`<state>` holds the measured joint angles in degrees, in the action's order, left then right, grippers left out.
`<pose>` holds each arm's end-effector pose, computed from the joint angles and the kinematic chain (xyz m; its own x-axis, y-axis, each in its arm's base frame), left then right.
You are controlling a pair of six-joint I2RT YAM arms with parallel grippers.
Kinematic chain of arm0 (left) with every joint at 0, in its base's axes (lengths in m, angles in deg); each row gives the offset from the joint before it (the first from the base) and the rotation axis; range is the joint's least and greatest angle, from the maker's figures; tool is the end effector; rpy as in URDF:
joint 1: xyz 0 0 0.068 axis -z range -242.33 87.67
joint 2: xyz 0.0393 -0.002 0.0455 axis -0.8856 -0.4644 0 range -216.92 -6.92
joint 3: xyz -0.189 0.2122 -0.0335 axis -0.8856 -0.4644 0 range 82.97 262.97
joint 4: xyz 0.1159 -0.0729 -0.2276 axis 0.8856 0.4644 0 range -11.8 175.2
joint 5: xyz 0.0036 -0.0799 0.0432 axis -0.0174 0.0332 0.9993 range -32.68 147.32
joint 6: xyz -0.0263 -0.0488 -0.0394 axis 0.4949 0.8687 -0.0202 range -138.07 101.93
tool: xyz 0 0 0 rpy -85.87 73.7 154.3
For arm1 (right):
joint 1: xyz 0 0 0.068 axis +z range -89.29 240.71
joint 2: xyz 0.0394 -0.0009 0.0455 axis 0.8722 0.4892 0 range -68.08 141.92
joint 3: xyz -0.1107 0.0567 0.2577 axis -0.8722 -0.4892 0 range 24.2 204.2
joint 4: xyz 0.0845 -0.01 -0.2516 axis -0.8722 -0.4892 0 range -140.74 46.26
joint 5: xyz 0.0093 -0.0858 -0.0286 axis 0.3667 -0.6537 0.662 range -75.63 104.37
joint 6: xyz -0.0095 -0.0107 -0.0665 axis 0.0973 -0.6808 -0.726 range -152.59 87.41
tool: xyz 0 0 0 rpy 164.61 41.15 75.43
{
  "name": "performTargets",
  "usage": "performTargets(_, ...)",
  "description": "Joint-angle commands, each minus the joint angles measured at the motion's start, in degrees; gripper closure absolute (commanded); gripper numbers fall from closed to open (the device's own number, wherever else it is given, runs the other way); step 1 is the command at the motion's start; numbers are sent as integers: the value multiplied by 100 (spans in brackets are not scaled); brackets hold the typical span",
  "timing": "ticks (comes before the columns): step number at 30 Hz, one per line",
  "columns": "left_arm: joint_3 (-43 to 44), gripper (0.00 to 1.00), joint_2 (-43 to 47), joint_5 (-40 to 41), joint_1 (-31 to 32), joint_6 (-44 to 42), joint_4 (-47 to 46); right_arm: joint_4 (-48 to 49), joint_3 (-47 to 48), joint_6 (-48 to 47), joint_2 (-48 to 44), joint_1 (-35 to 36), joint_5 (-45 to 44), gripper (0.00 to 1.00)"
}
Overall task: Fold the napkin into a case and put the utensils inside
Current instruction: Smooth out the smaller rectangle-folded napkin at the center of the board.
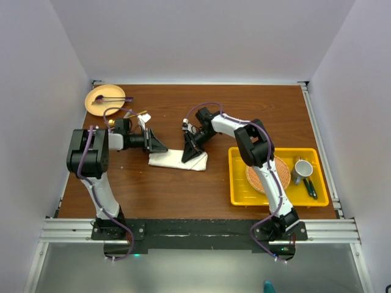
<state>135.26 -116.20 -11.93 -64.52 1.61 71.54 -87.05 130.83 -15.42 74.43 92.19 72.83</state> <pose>0.3591 -0.0374 0.1273 -0.9206 -0.1546 -0.3587 0.2899 0.3450 -0.8927 0.3995 0.2993 0.0842 -0.9213 -0.3829 0.0680 -0.1438 0.4980 0.8552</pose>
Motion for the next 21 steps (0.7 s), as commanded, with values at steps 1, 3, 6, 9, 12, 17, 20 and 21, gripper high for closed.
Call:
performTargets(1, -184, 82, -322, 42, 132, -191, 250, 191, 60, -223, 294, -64, -932, 80)
performTargets(3, -132, 84, -568, 201, 79, -446, 497, 200, 51, -223, 303, -64, -933, 80)
performTargets(6, -123, 86, -919, 342, -44, -614, 657, 200, 33, -223, 294, -72, -906, 80)
performTargets(9, 61, 88, -1183, 474, -88, -1148, 1218, 191, 60, -223, 198, -72, -775, 79)
performTargets(12, 246, 89, -1395, 579, -123, -1545, 1579, -18, 365, -458, 48, -72, -546, 74)
performTargets(17, 421, 89, -1395, 694, -123, -1941, 1948, -467, 1297, -1065, -128, -90, -458, 56)
performTargets(20, 518, 89, -1404, 773, -114, -2380, 2177, -538, 1668, -1250, -58, -81, -458, 46)
performTargets(21, 545, 89, -1395, 808, -97, -2477, 2221, -512, 1790, -1295, -14, -72, -467, 45)
